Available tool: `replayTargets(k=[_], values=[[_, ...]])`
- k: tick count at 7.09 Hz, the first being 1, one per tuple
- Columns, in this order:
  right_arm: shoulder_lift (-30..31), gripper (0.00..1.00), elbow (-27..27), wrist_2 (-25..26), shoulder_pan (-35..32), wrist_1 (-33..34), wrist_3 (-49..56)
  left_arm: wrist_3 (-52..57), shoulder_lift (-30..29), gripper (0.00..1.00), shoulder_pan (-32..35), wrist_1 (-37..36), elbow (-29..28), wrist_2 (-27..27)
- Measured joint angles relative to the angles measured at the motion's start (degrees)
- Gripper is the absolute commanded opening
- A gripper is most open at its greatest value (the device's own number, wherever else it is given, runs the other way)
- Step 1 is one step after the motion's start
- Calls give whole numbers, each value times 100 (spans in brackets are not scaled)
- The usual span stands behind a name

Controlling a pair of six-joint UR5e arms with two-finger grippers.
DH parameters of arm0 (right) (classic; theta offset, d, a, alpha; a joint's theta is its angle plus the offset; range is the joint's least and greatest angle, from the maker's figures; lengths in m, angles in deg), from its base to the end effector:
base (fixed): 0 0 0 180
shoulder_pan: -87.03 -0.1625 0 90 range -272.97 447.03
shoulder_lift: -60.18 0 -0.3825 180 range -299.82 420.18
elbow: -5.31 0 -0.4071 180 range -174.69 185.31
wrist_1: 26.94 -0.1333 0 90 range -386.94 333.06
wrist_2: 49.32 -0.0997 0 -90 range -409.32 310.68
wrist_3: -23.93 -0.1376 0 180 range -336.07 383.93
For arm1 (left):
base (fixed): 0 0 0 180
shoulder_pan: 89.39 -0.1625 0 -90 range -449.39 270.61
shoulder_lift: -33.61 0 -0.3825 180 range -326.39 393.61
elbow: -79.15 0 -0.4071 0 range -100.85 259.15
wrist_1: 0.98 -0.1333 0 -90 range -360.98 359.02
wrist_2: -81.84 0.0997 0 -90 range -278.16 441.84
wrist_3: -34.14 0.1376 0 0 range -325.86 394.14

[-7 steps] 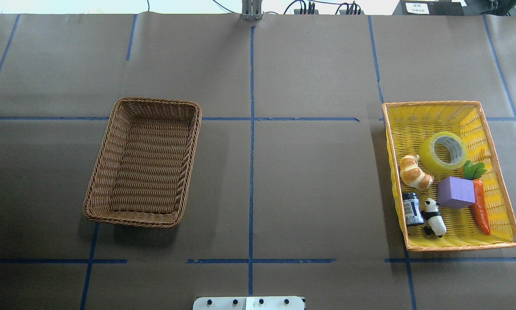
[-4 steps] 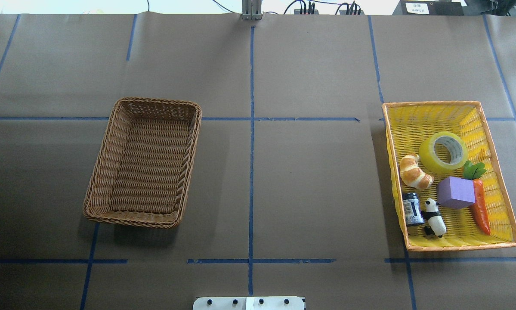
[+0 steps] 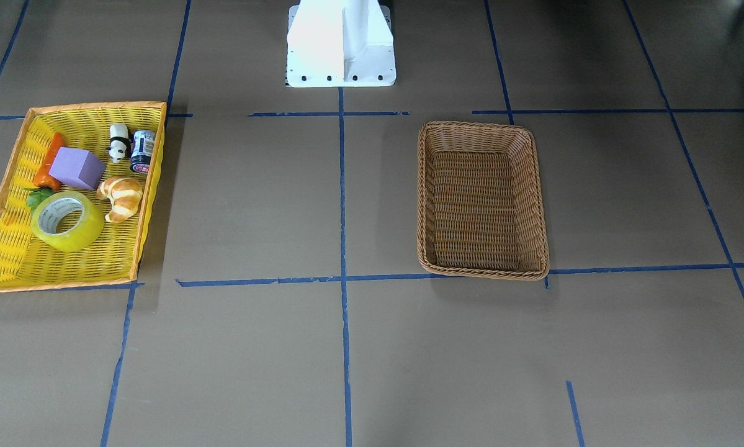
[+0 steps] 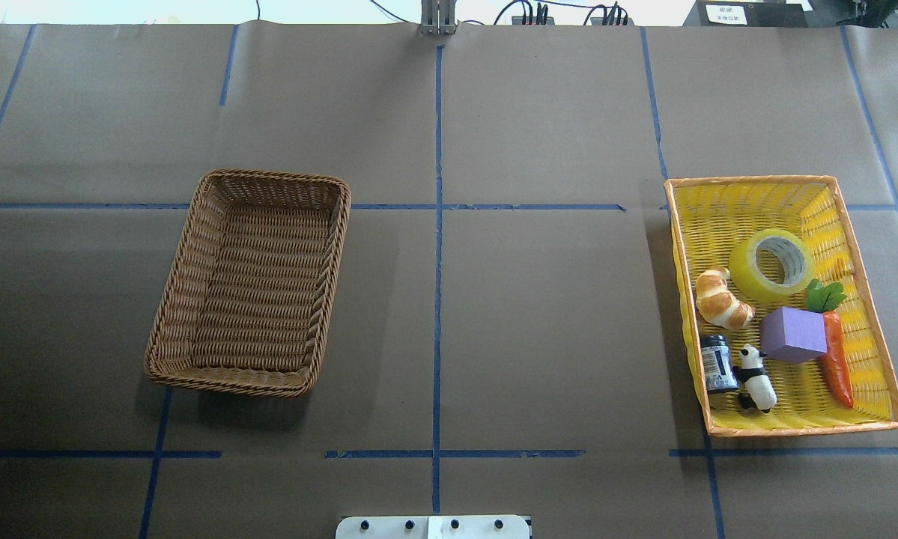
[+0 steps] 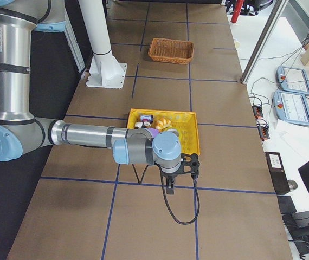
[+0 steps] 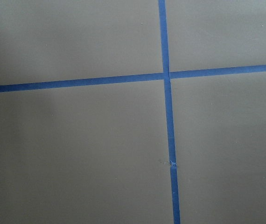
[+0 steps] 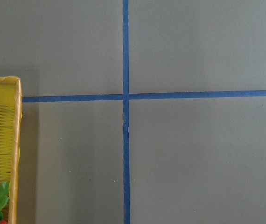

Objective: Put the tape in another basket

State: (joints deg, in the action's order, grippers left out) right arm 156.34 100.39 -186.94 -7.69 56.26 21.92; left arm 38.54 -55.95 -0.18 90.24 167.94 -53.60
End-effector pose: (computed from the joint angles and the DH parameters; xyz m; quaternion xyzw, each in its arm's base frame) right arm 0.0706 -0.4702 0.6328 0.0552 -0.4020 0.0335 0.9134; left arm -0.0283 -0.5034 0.6540 0.0087 0.3861 0.0403 0.9215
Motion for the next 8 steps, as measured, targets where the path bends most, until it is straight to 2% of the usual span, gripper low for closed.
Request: replayTargets(k=[2,5,7,8], values=[[-66,100,50,26,218,21,-2,5,5,100,0,8,14,0],[-456,100,433,74,938,41,-78,14,6,100,0,17,30,0],[-539,100,533,67,1534,-158,-1048,31,2,100,0,18,32,0],[-541,100,543,114,1862,-487,-1622,33,1,100,0,20,32,0]])
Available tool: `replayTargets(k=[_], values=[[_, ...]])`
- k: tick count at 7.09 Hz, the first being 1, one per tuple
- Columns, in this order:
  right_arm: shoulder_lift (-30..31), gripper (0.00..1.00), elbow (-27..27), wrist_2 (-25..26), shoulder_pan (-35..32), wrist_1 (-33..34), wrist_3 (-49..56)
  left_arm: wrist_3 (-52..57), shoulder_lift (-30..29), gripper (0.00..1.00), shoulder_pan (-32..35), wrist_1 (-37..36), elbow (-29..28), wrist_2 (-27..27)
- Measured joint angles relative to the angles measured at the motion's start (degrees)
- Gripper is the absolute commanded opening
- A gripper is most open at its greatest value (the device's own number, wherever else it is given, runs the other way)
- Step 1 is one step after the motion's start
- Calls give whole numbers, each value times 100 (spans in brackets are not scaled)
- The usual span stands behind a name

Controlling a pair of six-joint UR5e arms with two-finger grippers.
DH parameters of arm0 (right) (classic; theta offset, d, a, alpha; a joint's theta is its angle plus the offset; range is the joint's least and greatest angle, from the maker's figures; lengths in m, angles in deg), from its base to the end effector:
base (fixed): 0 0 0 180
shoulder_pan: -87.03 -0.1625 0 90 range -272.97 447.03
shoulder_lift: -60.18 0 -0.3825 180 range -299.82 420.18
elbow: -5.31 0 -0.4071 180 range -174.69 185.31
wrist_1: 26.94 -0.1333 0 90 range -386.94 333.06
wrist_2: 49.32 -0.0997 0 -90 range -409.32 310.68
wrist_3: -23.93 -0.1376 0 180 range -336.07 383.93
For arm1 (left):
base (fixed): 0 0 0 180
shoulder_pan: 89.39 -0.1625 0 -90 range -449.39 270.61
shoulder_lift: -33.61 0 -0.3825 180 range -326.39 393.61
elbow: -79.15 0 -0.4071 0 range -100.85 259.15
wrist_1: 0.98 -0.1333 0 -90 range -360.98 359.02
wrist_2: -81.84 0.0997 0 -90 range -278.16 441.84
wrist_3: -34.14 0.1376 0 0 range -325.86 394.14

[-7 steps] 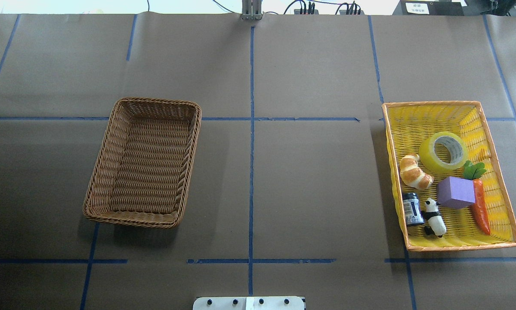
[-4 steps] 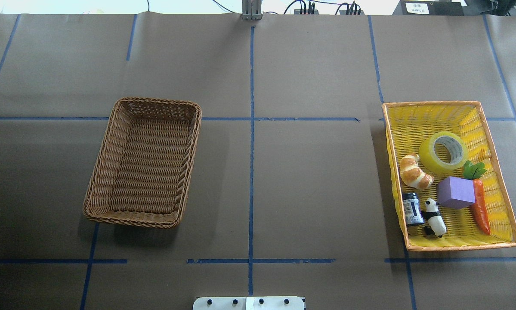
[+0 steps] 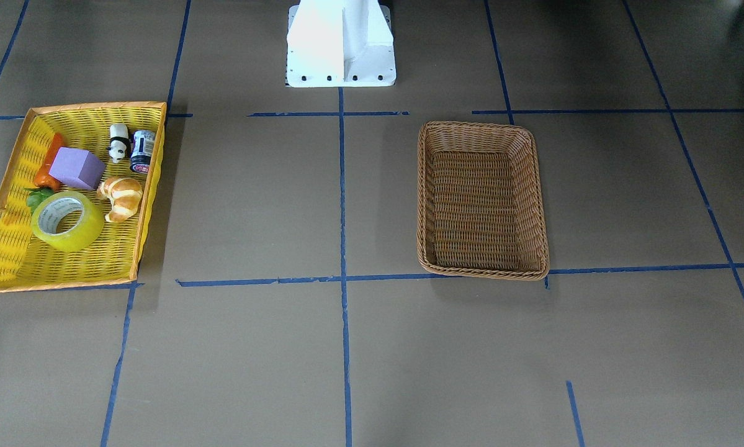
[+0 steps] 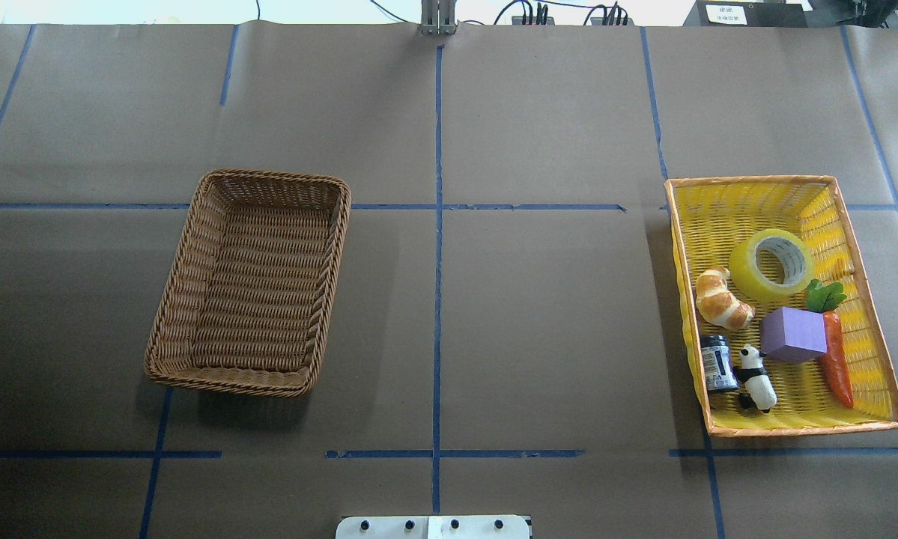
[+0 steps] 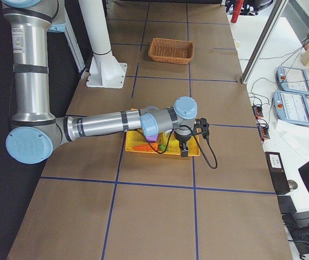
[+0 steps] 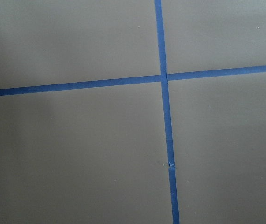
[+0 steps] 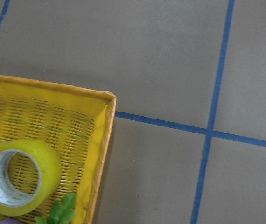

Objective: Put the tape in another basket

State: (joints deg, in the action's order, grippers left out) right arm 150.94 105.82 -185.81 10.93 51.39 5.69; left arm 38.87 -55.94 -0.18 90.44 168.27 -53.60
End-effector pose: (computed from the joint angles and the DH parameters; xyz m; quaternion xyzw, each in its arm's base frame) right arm -0.0932 -0.5163 0.5278 0.0567 -0.4199 -0.0391 0.9049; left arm -0.0283 -0.5043 0.6508 0.0140 0.3860 0.0447 0.9213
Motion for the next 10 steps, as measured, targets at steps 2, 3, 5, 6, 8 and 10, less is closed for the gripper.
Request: replayTargets(k=[2,3,5,6,8,10], values=[[-7,100,-16,380,730,-767,-1209,-5,-1,100,0,6,18,0],[-21,100,-50,605,1081,-1107,-1604,-9,-4,100,2,6,22,0],[-81,100,-164,860,1498,-1453,-1840,-18,-8,100,7,7,26,0],[-86,100,-210,914,1573,-1490,-1840,-22,-10,100,7,7,25,-2],[-90,100,-347,939,1640,-1505,-1828,-25,-10,100,1,7,19,-8],[-102,100,-558,942,1787,-1510,-1824,-24,-10,100,1,7,21,-9]])
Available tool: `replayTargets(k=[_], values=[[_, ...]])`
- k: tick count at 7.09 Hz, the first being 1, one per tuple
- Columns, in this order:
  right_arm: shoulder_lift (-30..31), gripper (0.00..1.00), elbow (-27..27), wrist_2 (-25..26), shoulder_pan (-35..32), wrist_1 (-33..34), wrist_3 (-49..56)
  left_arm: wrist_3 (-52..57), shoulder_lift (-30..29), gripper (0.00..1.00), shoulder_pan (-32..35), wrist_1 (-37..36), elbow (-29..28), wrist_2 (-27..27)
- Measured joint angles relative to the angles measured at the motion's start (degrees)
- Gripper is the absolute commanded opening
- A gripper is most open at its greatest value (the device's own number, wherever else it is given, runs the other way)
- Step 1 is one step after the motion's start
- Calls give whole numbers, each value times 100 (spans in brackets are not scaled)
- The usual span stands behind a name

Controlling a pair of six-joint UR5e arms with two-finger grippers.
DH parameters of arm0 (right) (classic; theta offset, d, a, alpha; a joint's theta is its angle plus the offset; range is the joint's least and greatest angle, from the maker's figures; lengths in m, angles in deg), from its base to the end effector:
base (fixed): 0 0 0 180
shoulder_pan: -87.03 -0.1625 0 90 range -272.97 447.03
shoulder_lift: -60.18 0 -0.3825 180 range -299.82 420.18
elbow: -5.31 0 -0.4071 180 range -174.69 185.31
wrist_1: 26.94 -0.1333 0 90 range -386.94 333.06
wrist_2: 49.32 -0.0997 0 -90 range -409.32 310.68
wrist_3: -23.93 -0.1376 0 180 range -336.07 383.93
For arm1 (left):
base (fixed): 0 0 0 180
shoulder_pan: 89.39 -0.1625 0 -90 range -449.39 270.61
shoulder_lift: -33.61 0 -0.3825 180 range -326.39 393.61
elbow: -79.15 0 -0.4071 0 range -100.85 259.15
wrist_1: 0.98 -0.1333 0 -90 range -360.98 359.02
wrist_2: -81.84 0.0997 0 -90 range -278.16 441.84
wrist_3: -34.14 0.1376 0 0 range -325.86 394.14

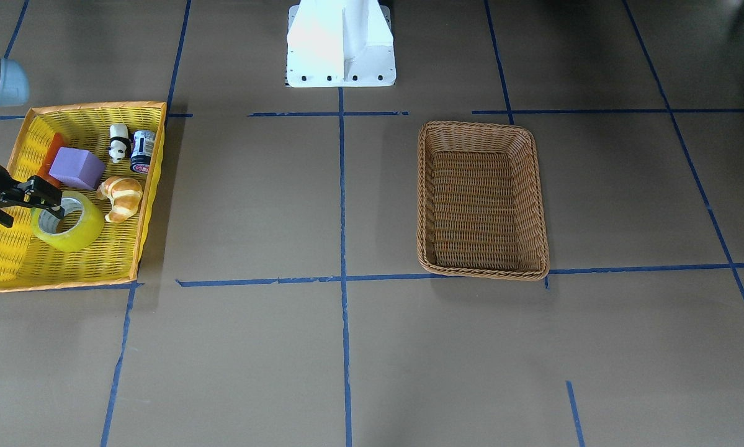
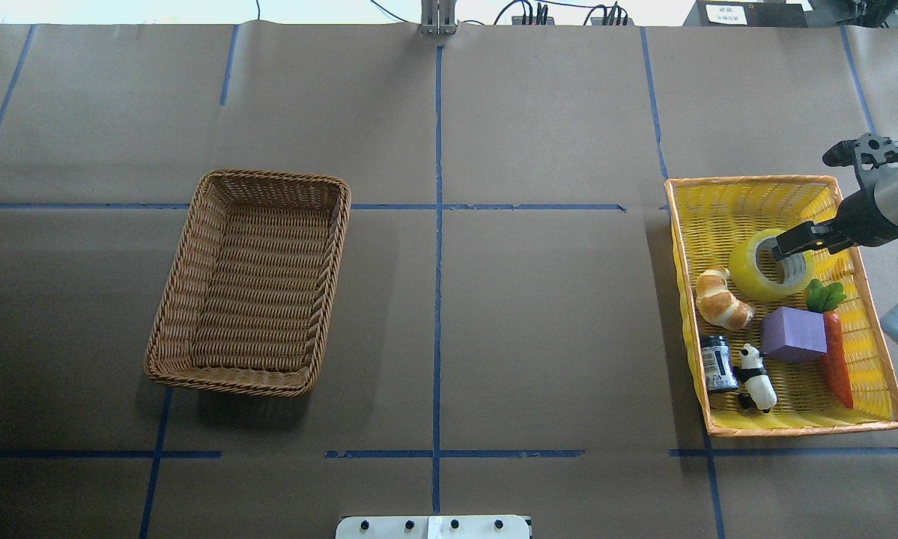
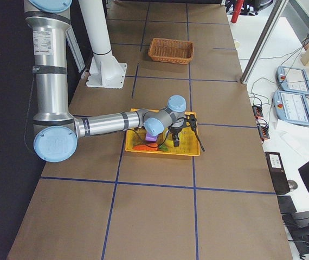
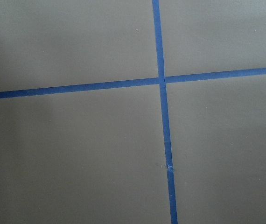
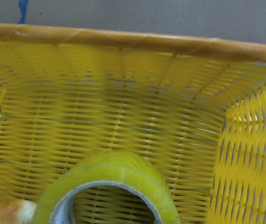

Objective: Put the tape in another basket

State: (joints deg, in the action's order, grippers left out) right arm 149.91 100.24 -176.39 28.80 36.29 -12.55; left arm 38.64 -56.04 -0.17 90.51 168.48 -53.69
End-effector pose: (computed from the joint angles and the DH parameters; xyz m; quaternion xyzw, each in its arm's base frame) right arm -0.2467 -0.4941 0.5484 0.0447 -0.3995 -0.0500 0.9143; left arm -0.0282 -0.5056 0.6478 0.0163 0.3866 0.0441 0.9210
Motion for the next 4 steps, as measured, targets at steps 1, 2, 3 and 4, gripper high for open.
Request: replayTargets(k=[1,2,3,4], values=[[-18,99,-91,2,75,3,4,4,1,100,1,0,-1,-34],[-55,99,-202,0,129,5,10,8,5,100,4,0,-2,-128],[-90,97,-293,-3,151,6,10,14,8,100,7,0,-6,-221],[-106,63,-340,-8,158,6,6,20,8,100,7,0,-14,-265]])
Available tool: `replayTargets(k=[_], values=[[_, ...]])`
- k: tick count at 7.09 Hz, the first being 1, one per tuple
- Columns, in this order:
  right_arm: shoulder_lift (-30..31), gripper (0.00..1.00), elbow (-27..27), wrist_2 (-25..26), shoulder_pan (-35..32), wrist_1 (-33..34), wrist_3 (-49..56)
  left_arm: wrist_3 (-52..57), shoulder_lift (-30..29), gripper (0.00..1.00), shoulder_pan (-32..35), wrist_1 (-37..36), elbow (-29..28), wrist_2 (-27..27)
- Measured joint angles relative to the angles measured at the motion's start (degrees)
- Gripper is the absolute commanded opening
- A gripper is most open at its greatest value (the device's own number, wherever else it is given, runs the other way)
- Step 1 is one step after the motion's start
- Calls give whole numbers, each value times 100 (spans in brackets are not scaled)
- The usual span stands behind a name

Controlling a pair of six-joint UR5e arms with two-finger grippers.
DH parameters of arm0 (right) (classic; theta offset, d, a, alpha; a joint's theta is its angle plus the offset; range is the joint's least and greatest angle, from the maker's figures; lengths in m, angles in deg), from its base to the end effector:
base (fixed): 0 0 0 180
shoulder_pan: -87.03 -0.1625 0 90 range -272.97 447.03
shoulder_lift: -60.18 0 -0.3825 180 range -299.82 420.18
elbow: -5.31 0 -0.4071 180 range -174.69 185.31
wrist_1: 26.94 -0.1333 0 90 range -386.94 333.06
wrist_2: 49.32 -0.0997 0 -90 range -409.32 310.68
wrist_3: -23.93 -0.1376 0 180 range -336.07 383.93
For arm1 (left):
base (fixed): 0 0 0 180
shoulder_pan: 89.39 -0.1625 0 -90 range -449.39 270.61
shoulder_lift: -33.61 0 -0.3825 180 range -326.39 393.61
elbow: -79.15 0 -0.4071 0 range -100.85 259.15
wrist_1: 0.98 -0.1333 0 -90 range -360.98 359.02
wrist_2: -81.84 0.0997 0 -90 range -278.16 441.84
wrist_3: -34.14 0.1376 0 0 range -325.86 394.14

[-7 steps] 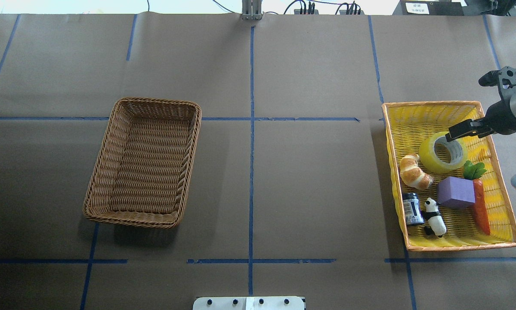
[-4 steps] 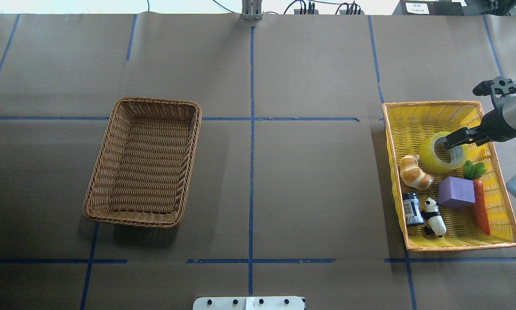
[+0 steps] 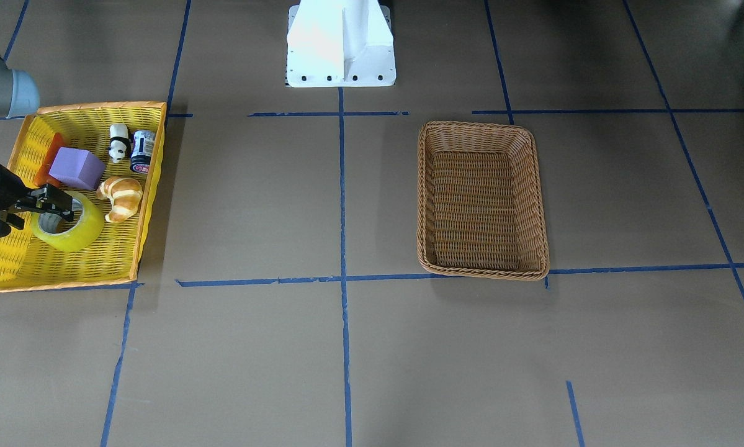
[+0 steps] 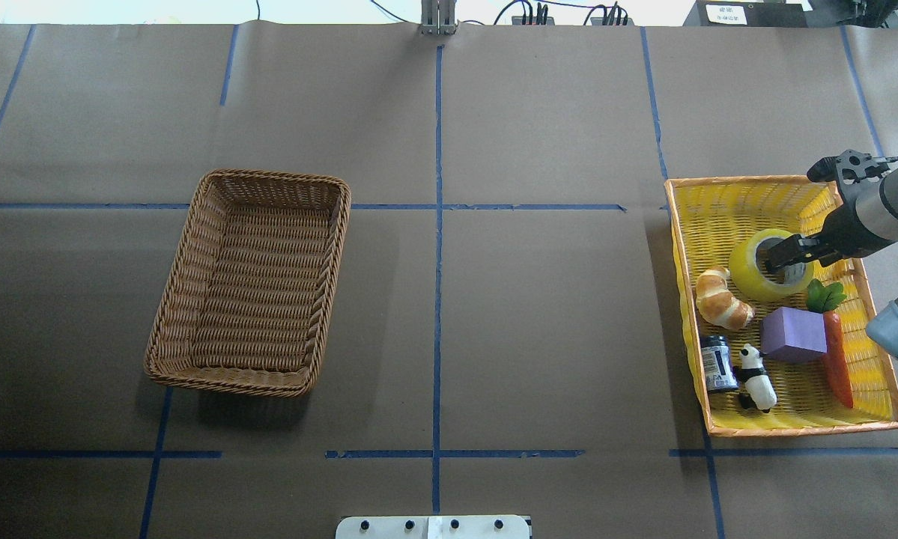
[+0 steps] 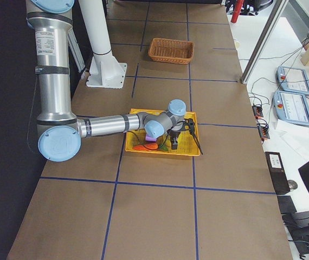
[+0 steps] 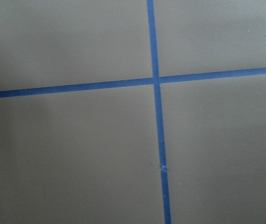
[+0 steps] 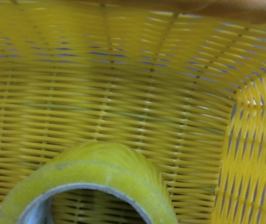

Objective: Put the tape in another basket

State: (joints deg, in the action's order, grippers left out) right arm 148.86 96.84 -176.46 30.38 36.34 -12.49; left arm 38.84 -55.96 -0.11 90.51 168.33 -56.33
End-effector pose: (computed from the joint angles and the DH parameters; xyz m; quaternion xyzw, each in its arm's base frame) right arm -0.2638 -0.4923 0.5709 0.0223 -0.3909 -0.0567 0.9184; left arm -0.0244 -0.5046 0.6452 0.0161 0.4078 0.0440 0.9119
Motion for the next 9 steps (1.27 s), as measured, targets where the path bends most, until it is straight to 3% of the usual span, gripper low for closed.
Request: replayTargets(k=[2,6,9], values=[[-5,3,-11,-5,-1,-5,-6,4,1,100,-1,0,-25,-22],[48,0,57,-10,-69,-15,18,-15,-7,100,-6,0,-48,-33],[131,0,619,-113,-391,-3,-42,-39,-8,100,-7,0,-7,-34]])
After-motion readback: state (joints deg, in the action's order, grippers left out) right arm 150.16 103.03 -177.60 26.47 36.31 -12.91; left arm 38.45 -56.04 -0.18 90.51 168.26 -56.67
